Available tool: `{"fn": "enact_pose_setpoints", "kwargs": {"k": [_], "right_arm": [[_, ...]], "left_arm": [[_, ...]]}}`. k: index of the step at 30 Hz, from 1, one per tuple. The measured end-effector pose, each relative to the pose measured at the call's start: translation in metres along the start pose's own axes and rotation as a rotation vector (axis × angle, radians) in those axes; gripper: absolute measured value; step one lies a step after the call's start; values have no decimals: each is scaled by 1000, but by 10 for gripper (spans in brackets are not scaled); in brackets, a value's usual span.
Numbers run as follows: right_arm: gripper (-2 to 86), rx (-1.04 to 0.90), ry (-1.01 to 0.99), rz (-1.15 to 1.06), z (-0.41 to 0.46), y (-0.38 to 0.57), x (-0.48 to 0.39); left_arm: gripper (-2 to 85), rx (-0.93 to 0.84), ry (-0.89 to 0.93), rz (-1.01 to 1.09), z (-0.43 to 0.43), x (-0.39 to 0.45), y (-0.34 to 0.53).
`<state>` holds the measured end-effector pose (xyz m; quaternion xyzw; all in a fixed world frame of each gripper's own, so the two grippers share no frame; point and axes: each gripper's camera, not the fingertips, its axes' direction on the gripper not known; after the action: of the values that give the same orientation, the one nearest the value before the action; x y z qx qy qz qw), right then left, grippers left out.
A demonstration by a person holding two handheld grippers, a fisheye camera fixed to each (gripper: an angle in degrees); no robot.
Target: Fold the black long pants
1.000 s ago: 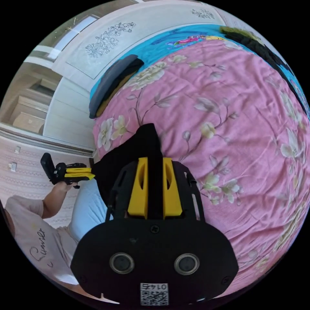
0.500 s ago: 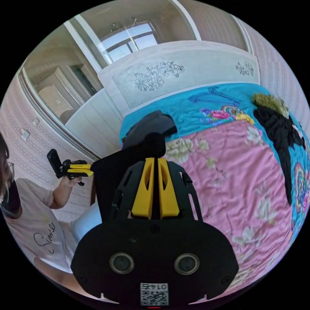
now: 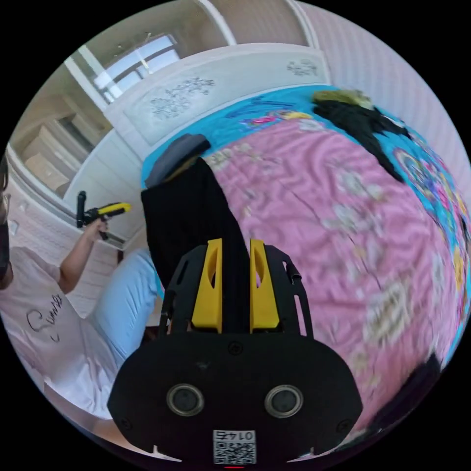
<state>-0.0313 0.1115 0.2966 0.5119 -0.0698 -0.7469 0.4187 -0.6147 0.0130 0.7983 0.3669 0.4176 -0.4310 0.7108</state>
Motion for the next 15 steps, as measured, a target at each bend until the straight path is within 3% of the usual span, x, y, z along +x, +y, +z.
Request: {"fn": "enact_pose_setpoints", "kwargs": {"k": [4, 8, 11, 15], "right_arm": [[87, -17, 248, 324, -122, 183, 23], [107, -24, 315, 631, -192, 316, 16], [116, 13, 308, 772, -216, 363, 6], [117, -28, 240, 770, -214, 362, 1]], "left_arm": [[10, 47, 159, 246, -6, 78, 13], [62, 98, 303, 453, 25, 188, 12], [73, 39, 380, 617, 64, 275, 5], [76, -26, 468, 761, 113, 370, -6]]}}
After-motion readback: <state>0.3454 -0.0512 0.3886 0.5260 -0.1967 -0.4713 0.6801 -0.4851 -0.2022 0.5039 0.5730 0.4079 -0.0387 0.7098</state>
